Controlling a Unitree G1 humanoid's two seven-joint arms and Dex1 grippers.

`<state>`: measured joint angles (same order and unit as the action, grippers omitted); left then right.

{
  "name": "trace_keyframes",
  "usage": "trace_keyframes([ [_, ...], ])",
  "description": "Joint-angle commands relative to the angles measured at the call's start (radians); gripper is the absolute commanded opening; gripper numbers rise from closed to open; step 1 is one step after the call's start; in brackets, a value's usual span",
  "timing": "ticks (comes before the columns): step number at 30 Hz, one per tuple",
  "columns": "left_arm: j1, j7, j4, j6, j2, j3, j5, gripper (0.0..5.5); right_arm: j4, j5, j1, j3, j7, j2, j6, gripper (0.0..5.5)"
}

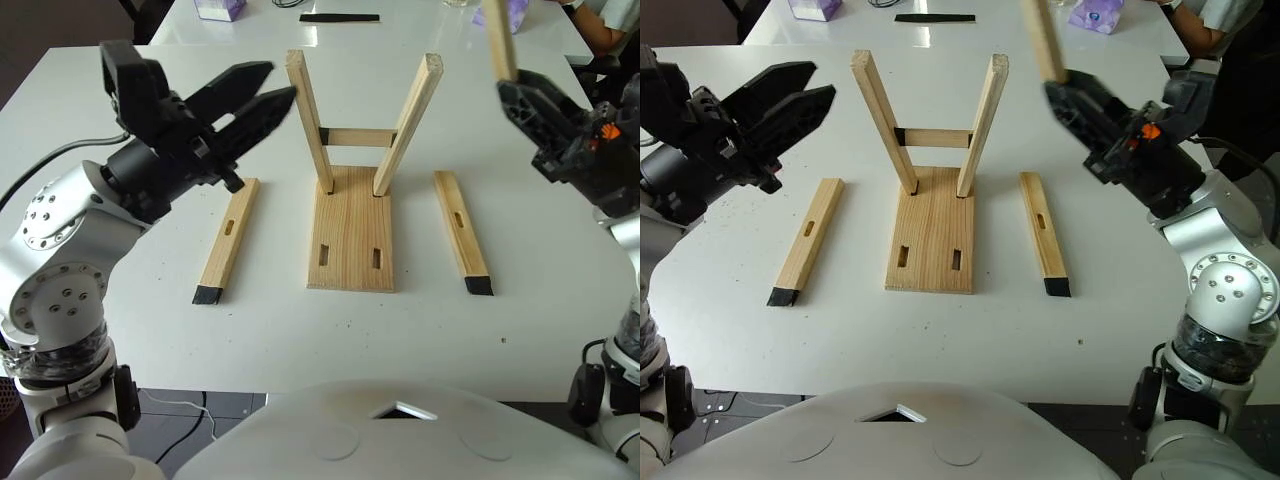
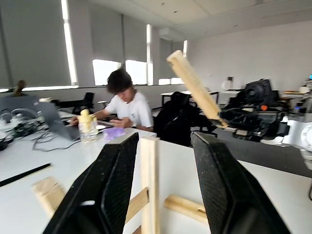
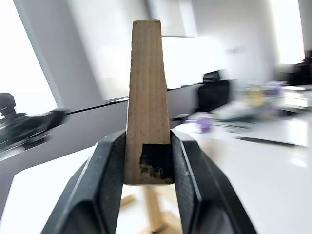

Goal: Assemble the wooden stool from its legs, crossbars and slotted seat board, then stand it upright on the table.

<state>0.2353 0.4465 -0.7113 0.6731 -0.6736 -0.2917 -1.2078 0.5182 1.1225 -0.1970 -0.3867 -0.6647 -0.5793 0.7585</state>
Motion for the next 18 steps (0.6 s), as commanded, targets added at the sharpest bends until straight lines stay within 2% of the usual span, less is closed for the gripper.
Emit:
trace_keyframes([
  [1, 0.021, 0.003, -0.008, 0.04, -0.017, 0.043, -0.089, 2.48, -0.003, 0.04, -0.018, 0.057, -0.061, -0.045, 0.039, 1.31],
  [5, 0.059, -0.009, 0.021, 0.047, -0.001, 0.085, -0.114, 3.06, -0.031, 0.075, -0.068, 0.117, -0.135, -0.052, 0.061, 1.31],
  [9, 0.059, 0.067, 0.016, 0.057, -0.013, 0.108, -0.179, 3.09, -0.052, 0.117, -0.097, 0.164, -0.223, -0.064, 0.086, 1.31],
  [18, 0.133, 0.089, 0.05, 0.057, -0.001, 0.147, -0.2, 3.09, -0.102, 0.11, -0.168, 0.264, -0.365, -0.09, 0.131, 1.31],
])
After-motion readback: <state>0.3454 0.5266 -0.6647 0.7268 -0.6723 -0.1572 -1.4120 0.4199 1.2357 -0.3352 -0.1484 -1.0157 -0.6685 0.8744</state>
